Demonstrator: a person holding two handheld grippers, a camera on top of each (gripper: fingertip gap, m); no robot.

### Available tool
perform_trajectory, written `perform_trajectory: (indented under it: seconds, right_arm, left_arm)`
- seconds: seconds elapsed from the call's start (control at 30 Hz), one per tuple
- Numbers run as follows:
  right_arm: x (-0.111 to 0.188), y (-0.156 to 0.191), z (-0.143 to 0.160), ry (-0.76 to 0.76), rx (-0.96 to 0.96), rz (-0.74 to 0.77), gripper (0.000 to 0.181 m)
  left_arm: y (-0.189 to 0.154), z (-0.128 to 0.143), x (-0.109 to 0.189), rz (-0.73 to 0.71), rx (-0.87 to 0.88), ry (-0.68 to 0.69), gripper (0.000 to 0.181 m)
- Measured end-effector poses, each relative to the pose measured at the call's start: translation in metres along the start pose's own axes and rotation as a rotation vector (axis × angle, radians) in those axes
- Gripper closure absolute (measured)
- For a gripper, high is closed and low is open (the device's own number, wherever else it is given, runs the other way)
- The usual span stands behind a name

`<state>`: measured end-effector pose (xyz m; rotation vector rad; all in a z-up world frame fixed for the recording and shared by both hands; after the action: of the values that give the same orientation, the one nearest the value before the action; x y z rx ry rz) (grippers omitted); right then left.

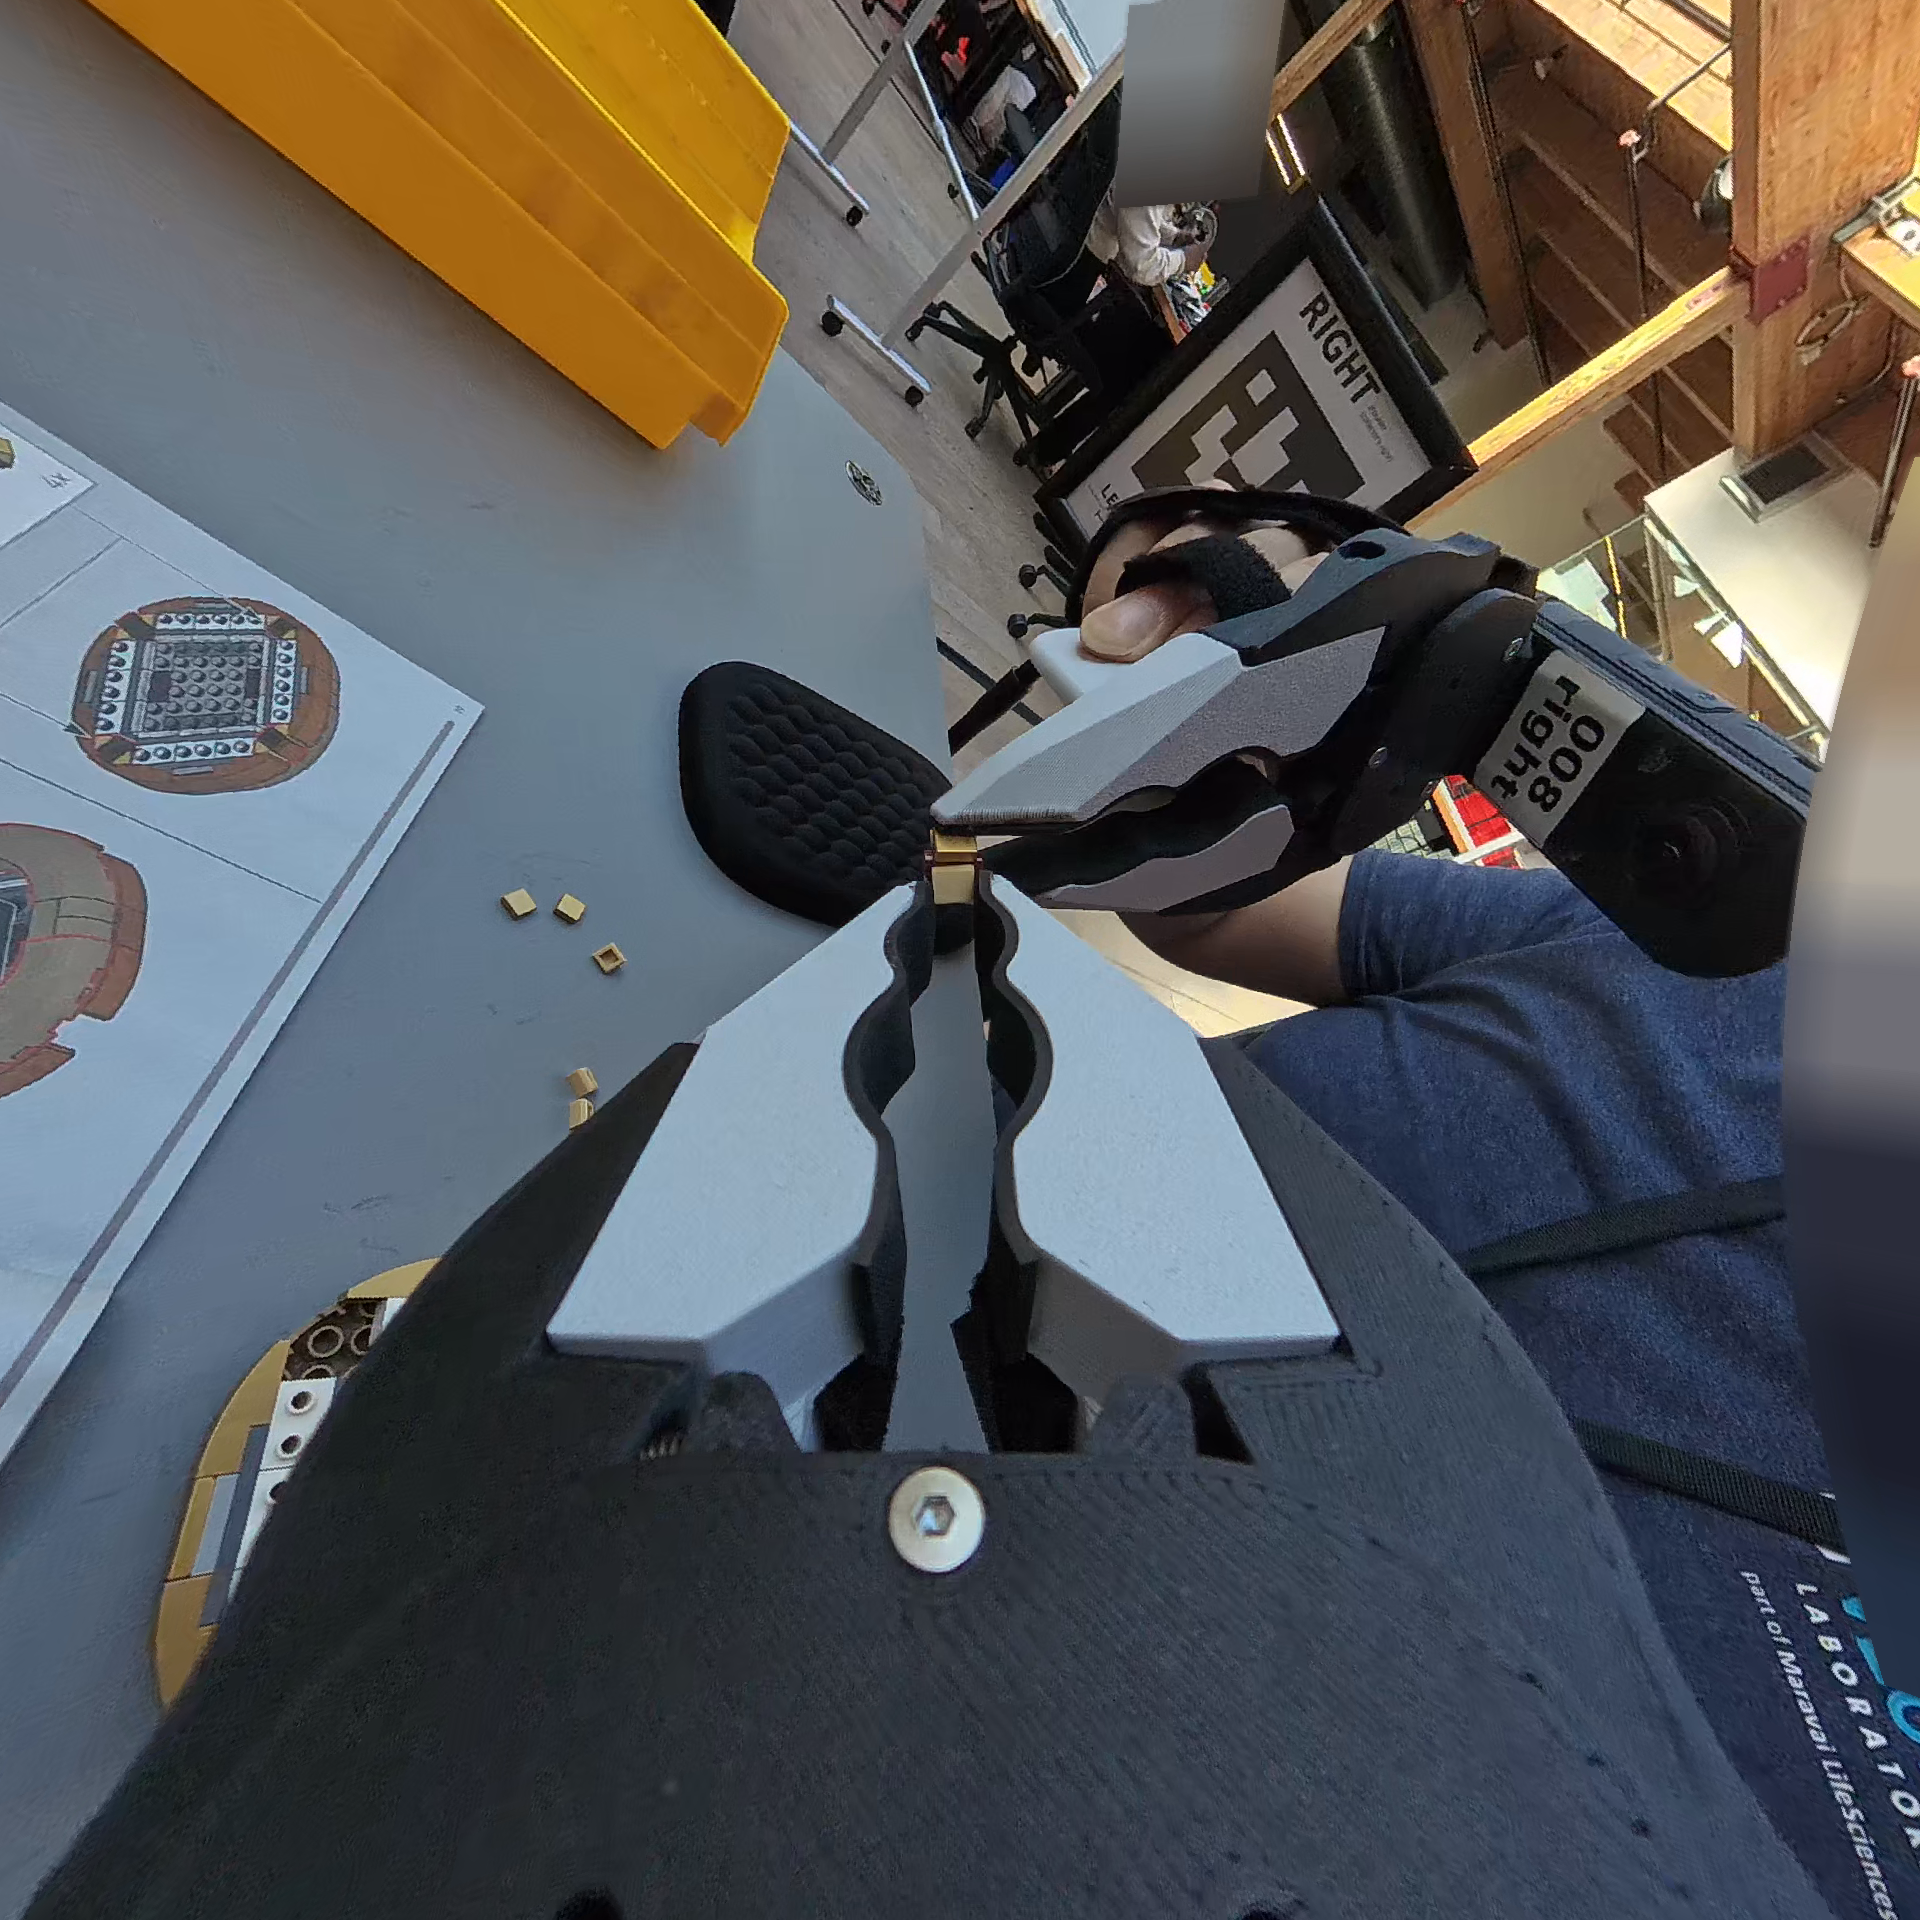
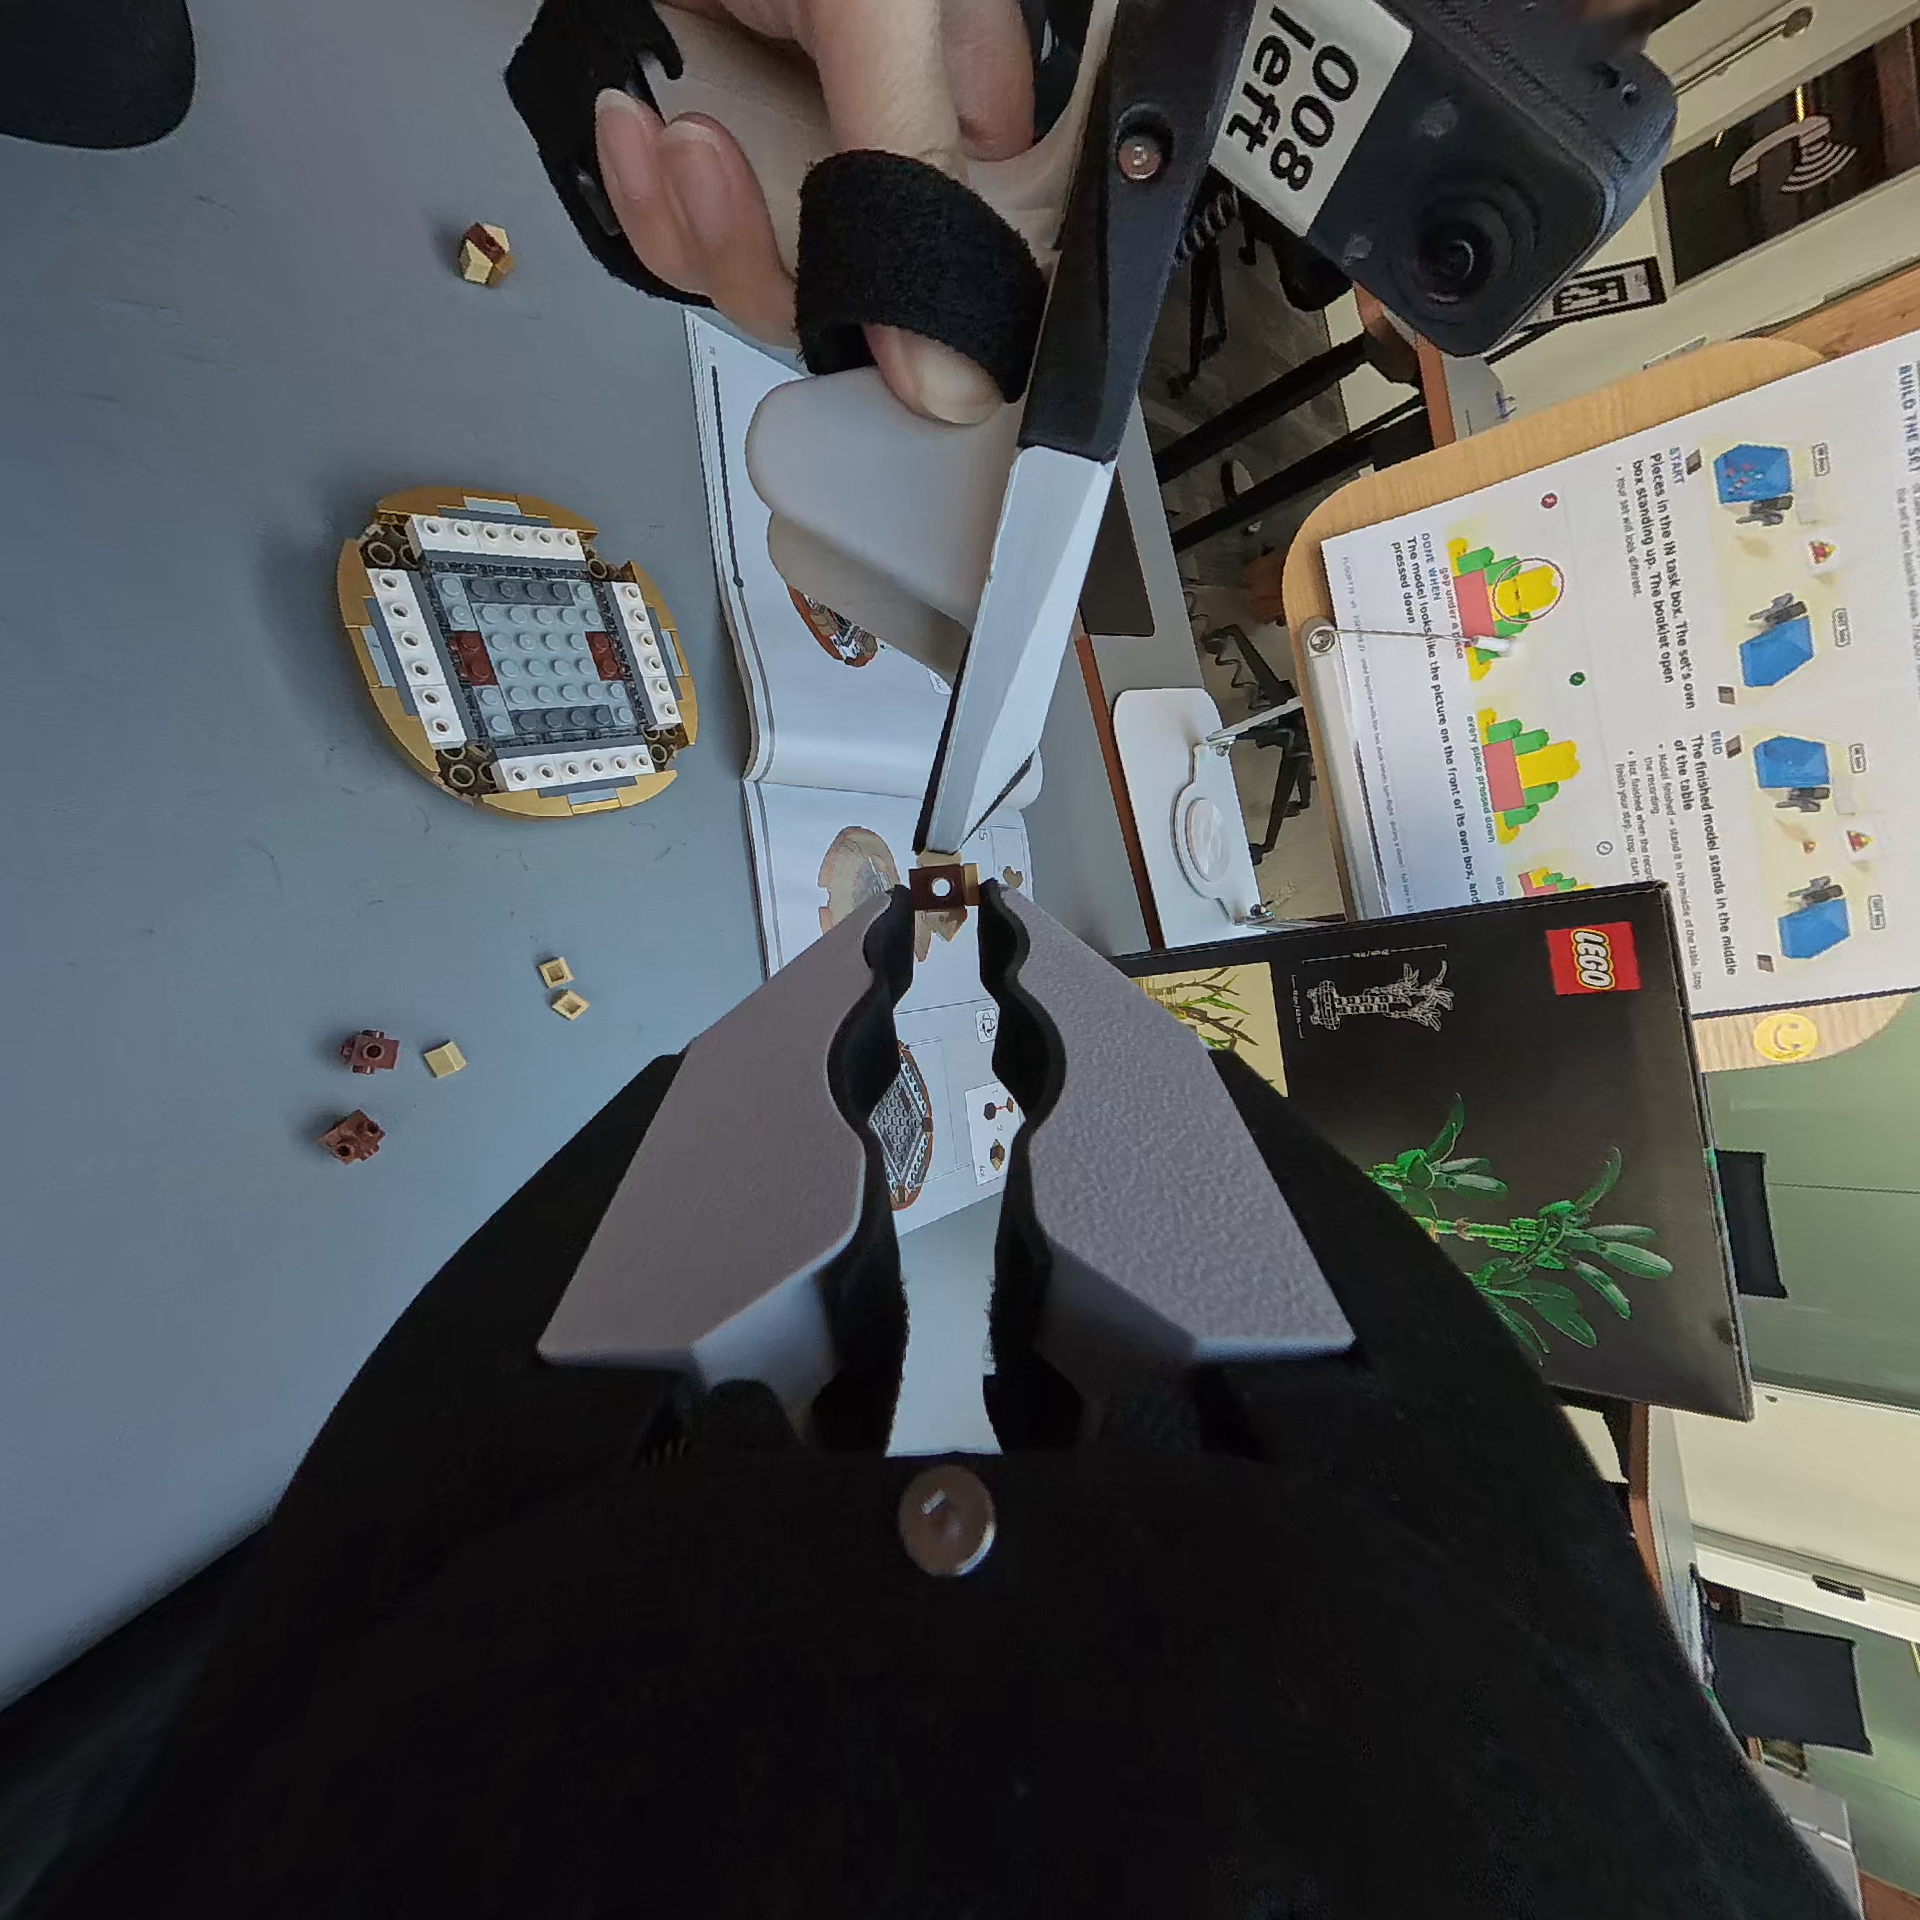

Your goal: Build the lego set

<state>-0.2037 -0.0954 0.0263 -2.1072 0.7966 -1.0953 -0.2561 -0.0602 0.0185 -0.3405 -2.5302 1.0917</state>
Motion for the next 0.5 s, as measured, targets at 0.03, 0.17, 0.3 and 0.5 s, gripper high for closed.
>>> perform_trajectory:
  seconds: [0.03,0.17,0.3,0.5]
  right_arm:
    - [0.0009,-0.0002,-0.0004,-0.01,-0.004,-0.002,0.17]
    - [0.0035,-0.0006,-0.0009,-0.031,-0.026,-0.016,0.17]
    - [0.0047,-0.0005,-0.0005,-0.041,-0.048,-0.023,0.17]
    - [0.006,0.0022,0.0039,-0.029,-0.081,-0.07,0.17]
  left_arm:
    - [-0.001,-0.0001,0.0,0.006,-0.005,0.002,0.176]
    - [-0.0045,0.0003,-0.0008,-0.014,-0.071,0.021,0.176]
    - [-0.0059,0.0005,-0.0014,-0.018,-0.088,0.028,0.176]
    - [-0.006,0.003,-0.0059,-0.056,-0.13,0.061,0.176]
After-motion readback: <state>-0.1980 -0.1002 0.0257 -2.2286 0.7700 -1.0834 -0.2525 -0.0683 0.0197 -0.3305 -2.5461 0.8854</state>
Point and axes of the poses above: each gripper's, where its closed fingertips meet, x back along the fingers, z out of its underside, y = z × x across the jaws, the point moved 4 cm from there along x, back along the fingers, and after that the axes turned 2 degrees about z, right-handed, at the moved point
